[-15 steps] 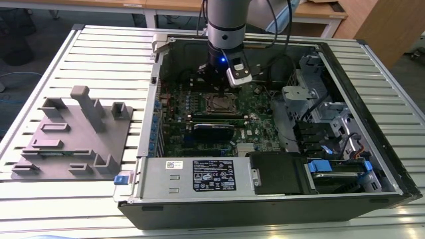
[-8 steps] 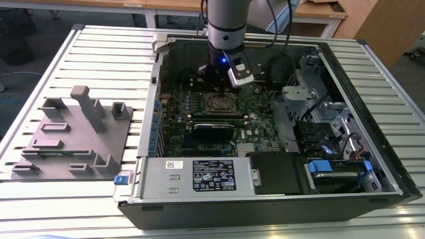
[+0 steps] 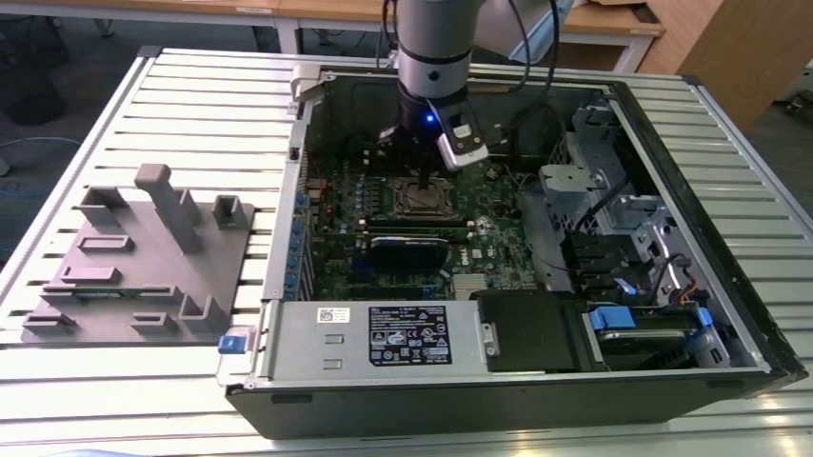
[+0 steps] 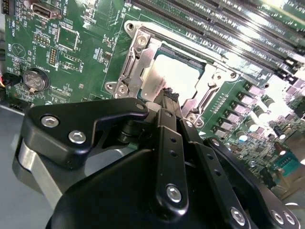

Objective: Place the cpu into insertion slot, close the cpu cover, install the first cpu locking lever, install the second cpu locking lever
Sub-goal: 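Install the first cpu locking lever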

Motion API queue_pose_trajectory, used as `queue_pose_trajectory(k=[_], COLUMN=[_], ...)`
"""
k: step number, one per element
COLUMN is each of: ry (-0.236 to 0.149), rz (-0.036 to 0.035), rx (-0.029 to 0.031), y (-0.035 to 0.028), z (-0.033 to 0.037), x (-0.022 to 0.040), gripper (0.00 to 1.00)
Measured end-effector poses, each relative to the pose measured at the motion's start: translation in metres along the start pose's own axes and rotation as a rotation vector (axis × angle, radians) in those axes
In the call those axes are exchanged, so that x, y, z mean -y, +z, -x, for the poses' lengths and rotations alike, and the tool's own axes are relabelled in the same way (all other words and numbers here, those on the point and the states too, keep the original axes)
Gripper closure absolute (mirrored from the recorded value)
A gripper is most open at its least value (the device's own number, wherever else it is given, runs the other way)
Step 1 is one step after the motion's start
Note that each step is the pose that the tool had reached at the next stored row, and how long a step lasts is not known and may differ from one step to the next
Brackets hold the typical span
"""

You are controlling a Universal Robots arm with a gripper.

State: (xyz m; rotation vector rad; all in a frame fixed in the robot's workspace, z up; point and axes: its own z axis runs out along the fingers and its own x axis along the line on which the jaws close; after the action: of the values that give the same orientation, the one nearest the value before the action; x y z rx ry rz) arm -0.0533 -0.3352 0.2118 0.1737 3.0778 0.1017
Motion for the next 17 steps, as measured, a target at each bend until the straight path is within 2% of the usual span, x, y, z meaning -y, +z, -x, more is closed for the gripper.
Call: queue_pose_trajectory(k=[9, 17], ry=[-0.028, -0.035], rz=[0.0016, 0.0023], rx=[-0.0020, -0.0025], y=[-0.0001, -0.0017], z=[0.0008, 0.0010], x=[0.0071, 0.0078], gripper=[0.89, 0.89])
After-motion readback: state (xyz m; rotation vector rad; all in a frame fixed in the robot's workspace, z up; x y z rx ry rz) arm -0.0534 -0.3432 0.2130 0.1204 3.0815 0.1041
